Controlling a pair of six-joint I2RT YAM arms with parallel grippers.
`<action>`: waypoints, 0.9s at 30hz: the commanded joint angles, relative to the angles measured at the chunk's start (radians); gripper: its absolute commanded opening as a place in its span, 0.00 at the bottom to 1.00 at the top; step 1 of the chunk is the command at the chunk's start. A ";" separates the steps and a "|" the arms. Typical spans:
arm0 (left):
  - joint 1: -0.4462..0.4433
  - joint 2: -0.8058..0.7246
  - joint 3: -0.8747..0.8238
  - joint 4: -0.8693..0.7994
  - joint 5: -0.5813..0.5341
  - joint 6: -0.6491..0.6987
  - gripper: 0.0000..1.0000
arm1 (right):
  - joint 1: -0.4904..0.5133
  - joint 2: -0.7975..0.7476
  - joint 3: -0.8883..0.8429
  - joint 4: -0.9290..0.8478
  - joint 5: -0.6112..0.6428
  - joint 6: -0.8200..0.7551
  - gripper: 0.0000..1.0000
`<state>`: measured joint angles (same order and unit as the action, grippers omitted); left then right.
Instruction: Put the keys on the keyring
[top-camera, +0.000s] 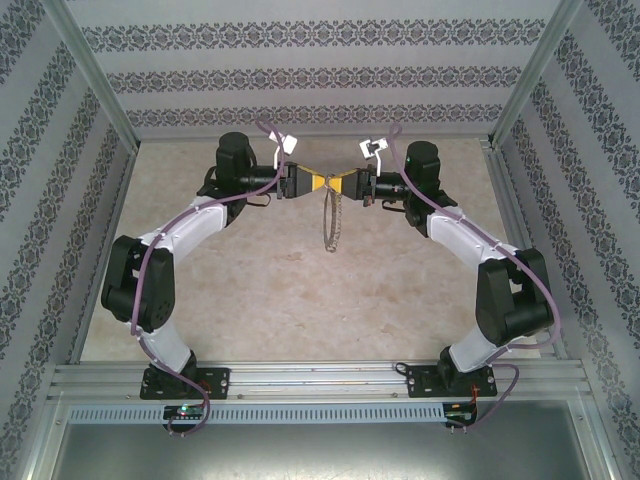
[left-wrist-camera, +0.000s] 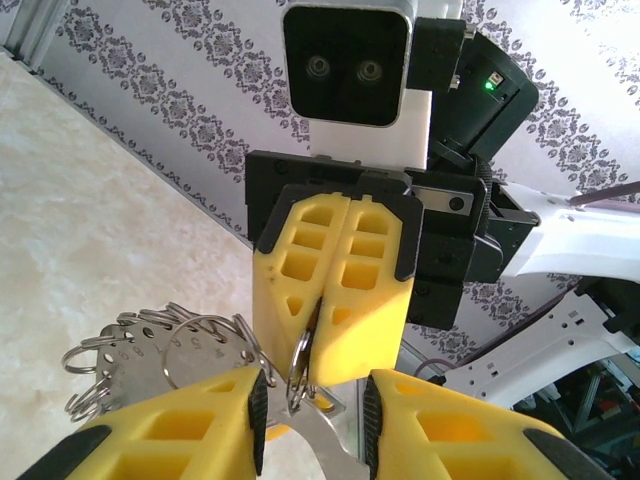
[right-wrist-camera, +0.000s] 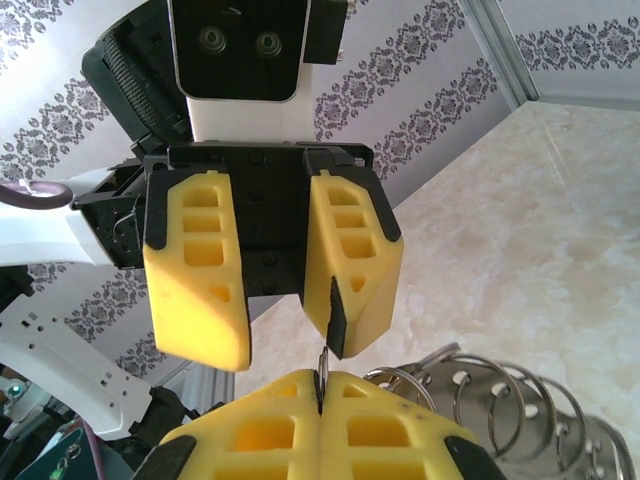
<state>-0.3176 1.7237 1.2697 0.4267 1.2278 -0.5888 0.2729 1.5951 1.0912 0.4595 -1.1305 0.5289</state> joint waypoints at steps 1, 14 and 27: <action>-0.012 0.007 -0.010 0.064 0.027 -0.016 0.33 | 0.014 -0.012 0.018 0.054 0.000 0.009 0.00; -0.031 0.015 -0.010 0.073 0.032 -0.017 0.33 | 0.019 -0.007 0.018 0.059 0.002 0.011 0.00; -0.037 0.014 -0.028 0.134 0.023 -0.043 0.00 | 0.019 -0.002 0.013 0.072 0.000 0.021 0.00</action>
<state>-0.3336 1.7340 1.2518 0.4767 1.2263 -0.6155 0.2836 1.5951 1.0912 0.4686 -1.1271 0.5476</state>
